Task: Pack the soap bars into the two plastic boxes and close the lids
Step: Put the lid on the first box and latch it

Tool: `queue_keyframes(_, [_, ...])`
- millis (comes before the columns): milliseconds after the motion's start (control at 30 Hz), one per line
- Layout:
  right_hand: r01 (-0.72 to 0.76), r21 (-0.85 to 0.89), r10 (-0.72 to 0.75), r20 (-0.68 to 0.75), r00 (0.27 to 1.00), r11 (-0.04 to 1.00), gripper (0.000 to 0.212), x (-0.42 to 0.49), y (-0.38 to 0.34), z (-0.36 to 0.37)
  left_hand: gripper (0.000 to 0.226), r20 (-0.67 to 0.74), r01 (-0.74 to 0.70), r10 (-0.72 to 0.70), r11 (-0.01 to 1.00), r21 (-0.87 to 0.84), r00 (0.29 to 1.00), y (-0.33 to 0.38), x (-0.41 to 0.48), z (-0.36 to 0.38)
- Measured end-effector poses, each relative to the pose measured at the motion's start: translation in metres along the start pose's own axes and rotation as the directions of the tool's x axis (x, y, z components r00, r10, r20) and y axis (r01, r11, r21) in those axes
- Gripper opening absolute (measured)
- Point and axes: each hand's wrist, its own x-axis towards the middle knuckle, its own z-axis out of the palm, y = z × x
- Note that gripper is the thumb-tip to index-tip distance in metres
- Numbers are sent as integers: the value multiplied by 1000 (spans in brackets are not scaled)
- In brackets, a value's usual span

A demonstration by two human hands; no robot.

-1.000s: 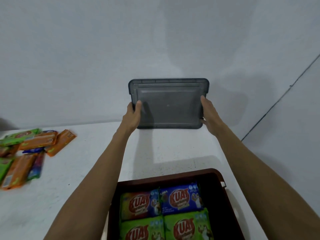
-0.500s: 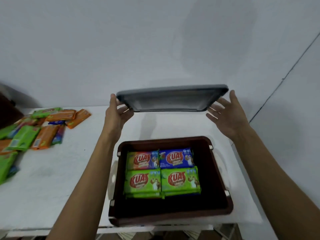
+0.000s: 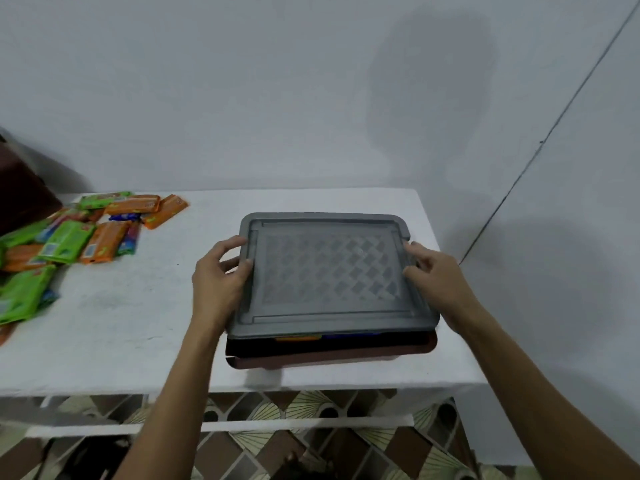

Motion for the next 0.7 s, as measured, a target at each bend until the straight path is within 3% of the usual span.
queue_keyframes(100, [99, -217, -103, -7, 995, 971, 43, -11, 6, 12, 31, -58, -19, 27, 990, 137, 998, -8, -16, 5])
queue_keyframes(233, [37, -302, -20, 60, 998, 953, 42, -20, 2, 22, 39, 1, -17, 17, 980, 199, 1000, -18, -22, -3])
queue_keyframes(367, [12, -509, -33, -32, 999, 861, 43, -29, 9, 29, 48, 88, 0, -14, 988, 155, 996, -22, -31, -5])
queue_keyframes(567, [-64, -389, 44, -59, 997, 919, 40, -38, 23, 27, 64, 84, 257, -265, 962, 89, 961, -27, -34, -7])
queue_keyframes(700, [-86, -245, 78, -40, 996, 966, 41, -40, 21, 23, 28, 92, 276, -272, 961, -33, 958, -25, -42, -8])
